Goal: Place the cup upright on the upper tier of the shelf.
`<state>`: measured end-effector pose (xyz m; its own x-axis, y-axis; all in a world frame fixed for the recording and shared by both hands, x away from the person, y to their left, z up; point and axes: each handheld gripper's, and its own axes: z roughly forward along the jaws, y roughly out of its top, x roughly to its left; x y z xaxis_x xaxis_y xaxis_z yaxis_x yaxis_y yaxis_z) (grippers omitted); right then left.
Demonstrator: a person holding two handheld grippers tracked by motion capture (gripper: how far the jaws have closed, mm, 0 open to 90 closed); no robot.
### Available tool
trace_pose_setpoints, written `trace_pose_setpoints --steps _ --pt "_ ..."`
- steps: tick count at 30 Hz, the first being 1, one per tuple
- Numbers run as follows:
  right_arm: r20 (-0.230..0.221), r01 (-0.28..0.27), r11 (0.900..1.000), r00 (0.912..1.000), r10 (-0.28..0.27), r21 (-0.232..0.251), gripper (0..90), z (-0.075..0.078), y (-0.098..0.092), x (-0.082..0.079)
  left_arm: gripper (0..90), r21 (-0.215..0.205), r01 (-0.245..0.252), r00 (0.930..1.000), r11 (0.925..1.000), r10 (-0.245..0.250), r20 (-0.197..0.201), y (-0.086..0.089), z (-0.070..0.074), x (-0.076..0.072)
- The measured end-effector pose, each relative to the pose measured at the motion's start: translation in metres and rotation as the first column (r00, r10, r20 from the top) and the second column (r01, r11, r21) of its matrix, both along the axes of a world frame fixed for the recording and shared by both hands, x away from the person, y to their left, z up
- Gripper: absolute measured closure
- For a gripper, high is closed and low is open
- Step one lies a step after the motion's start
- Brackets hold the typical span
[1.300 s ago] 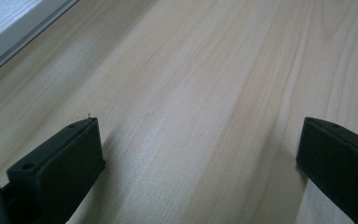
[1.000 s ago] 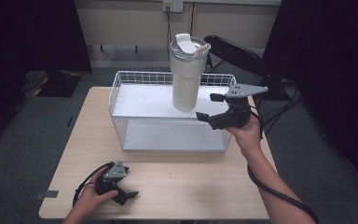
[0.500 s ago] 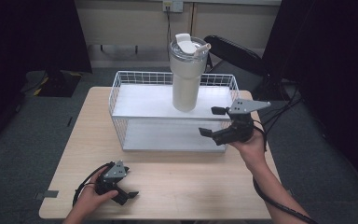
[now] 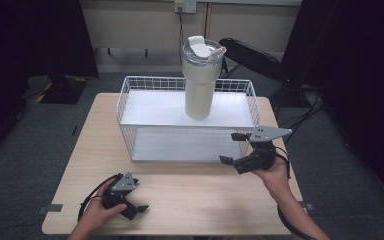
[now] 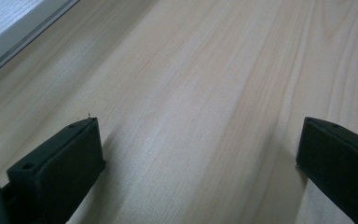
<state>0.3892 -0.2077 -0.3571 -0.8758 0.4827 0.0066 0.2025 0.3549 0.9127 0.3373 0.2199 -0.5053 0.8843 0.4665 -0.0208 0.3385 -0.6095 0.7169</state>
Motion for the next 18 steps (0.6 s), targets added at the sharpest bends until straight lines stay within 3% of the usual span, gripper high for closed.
trace_pose_setpoints --steps 18 --pt "-0.043 0.011 1.0 0.999 -0.012 -0.016 9.9 -0.045 -0.02 -0.014 0.0 0.0 0.0 1.0 1.0 0.0 0.001 0.0 0.0 0.0"
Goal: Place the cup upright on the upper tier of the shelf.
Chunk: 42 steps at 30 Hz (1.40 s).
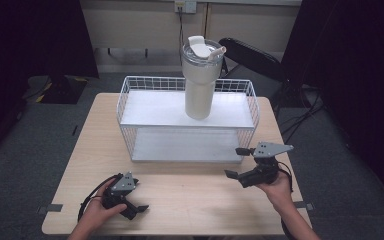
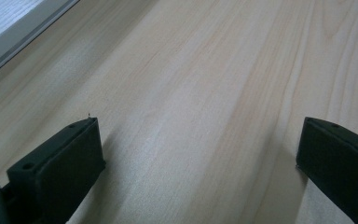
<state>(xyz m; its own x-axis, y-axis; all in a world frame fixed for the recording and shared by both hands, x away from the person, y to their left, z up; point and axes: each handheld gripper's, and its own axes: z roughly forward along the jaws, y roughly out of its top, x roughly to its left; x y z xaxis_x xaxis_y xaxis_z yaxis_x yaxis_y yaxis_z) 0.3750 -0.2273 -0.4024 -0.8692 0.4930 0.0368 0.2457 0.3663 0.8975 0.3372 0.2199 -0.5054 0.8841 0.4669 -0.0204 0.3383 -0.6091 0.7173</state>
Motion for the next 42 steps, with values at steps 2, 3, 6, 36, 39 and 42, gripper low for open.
trace_pose_setpoints --steps 2,3,6,36,39,42 --pt "0.001 0.004 1.0 1.0 -0.004 -0.002 9.9 -0.005 -0.003 -0.002 0.0 0.0 0.0 1.0 1.0 0.0 -0.001 0.0 0.0 0.0" --pt "-0.003 0.002 1.0 1.0 -0.002 -0.004 9.9 -0.007 -0.003 -0.002 0.0 0.0 0.0 1.0 1.0 0.0 0.0 0.0 0.0 0.0" --pt "-0.017 0.007 1.0 0.9998 -0.007 -0.014 9.9 -0.016 -0.007 -0.005 0.0 0.0 0.0 1.0 1.0 0.0 0.0 0.0 0.0 0.0" --pt "-0.058 0.013 0.99 0.9981 -0.022 -0.143 9.9 -0.09 -0.024 -0.026 0.0 0.001 0.0 1.0 1.0 0.0 -0.001 0.0 0.0 0.0" --pt "-0.055 0.013 0.986 0.9982 -0.022 -0.167 9.8 -0.094 -0.024 -0.027 0.0 0.001 -0.001 1.0 1.0 0.001 0.0 0.0 0.0 0.0" --pt "-0.055 0.007 0.982 0.9983 -0.018 -0.187 9.9 -0.097 -0.024 -0.027 0.0 0.001 -0.001 1.0 1.0 0.001 0.0 0.0 0.0 0.0"
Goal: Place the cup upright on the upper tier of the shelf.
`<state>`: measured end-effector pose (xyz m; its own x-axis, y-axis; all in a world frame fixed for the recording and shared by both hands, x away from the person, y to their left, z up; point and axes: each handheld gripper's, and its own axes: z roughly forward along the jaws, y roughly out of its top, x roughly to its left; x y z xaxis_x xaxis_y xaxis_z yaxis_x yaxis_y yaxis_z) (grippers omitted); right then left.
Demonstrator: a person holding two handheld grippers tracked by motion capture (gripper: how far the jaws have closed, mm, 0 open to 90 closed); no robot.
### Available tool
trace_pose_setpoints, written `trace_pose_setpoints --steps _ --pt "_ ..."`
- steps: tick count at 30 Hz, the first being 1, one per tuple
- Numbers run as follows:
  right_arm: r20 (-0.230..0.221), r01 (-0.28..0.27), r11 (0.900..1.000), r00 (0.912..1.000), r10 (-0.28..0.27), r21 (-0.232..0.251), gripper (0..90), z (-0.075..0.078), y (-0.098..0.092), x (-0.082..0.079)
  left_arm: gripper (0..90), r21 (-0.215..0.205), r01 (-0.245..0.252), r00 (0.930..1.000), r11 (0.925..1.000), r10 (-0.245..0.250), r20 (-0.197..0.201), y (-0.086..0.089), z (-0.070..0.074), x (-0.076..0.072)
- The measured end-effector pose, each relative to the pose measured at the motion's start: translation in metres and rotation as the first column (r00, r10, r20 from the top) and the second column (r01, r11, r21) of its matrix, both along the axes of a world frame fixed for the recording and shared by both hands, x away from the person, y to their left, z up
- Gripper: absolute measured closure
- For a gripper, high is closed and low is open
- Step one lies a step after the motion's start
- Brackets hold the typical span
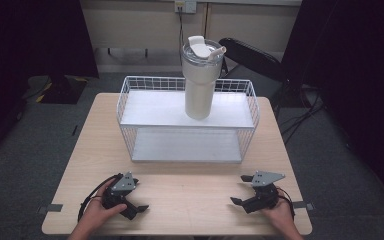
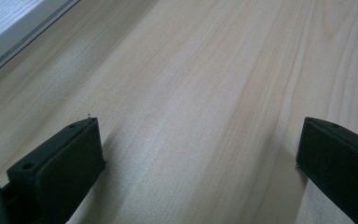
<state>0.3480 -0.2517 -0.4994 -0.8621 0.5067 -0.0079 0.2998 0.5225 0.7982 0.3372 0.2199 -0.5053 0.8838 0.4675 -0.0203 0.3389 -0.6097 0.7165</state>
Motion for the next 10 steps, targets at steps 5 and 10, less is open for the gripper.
trace_pose_setpoints --steps 5,10 --pt "-0.002 0.009 0.999 1.0 -0.01 -0.034 9.9 -0.0019 0.0004 0.0004 0.0 0.0 0.0 1.0 1.0 0.0 0.0 0.0 0.0 0.0" --pt "-0.009 0.013 0.995 0.9999 -0.014 -0.103 9.6 -0.0039 0.0033 0.0018 0.0 0.0 -0.002 1.0 1.0 0.002 0.0 -0.0001 0.0 -0.0002"
